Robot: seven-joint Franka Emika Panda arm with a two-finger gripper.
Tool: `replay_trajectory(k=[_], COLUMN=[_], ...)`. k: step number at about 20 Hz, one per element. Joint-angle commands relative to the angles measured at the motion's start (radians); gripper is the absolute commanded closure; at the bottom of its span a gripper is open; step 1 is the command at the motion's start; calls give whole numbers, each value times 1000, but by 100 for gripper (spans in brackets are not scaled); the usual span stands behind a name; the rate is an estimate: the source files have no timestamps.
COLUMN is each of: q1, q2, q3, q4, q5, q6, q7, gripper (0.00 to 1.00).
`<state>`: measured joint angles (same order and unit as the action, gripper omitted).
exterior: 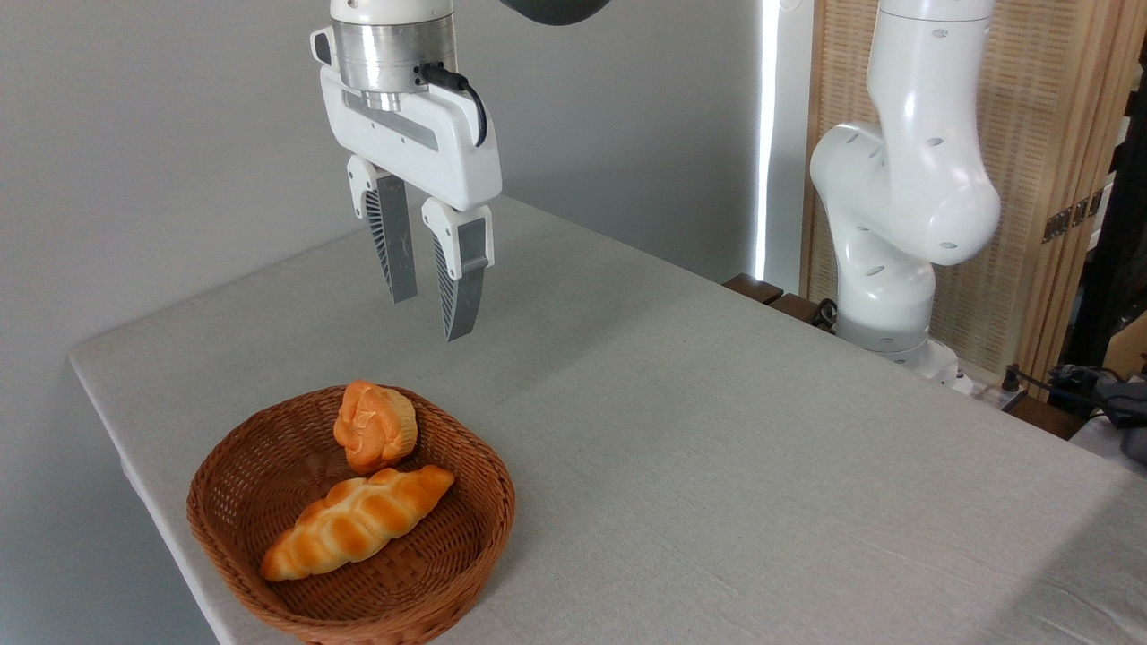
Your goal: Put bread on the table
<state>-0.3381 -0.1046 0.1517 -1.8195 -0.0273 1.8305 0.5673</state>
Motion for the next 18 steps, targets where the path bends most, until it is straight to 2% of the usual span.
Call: replay_trajectory(k=[1, 18], q1=[-1, 5], q2=[-1, 2], q3=[-1, 8], q4=[17, 16], q5=[12, 15], q6=[-59, -74], q7=[-4, -10], gripper=[0, 0])
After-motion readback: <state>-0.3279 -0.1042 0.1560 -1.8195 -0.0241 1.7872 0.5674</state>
